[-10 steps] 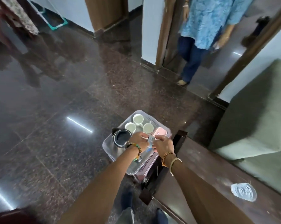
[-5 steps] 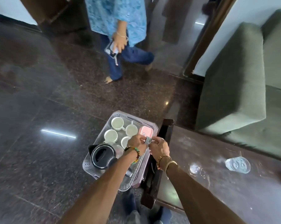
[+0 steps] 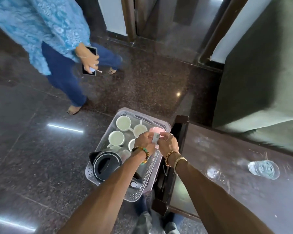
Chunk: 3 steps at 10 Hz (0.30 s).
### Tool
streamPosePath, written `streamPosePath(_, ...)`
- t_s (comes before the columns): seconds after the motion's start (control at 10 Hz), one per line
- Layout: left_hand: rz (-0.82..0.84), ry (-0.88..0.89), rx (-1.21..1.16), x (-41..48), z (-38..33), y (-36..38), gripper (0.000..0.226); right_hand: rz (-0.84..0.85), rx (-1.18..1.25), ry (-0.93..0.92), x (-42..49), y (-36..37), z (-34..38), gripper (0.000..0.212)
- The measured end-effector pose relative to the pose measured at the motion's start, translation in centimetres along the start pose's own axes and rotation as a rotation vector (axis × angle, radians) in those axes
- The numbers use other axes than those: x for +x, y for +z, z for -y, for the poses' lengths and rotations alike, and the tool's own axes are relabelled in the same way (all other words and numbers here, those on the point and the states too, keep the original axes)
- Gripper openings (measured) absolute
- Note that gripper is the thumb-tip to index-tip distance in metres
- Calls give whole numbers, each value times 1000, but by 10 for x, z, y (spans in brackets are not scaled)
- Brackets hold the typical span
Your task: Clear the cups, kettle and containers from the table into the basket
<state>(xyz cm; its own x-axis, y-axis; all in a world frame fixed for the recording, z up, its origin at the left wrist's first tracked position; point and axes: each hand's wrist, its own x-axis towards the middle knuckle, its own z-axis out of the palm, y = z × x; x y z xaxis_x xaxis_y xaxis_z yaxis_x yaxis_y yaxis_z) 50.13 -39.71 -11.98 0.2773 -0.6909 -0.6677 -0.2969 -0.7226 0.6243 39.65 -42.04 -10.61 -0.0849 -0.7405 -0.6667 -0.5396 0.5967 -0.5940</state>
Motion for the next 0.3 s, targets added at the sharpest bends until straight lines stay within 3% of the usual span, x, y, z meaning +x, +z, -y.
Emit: streamPosePath(0.3, -60, 22, 34, -8, 5, 1, 40, -23, -81, -14, -5, -11, -7, 38)
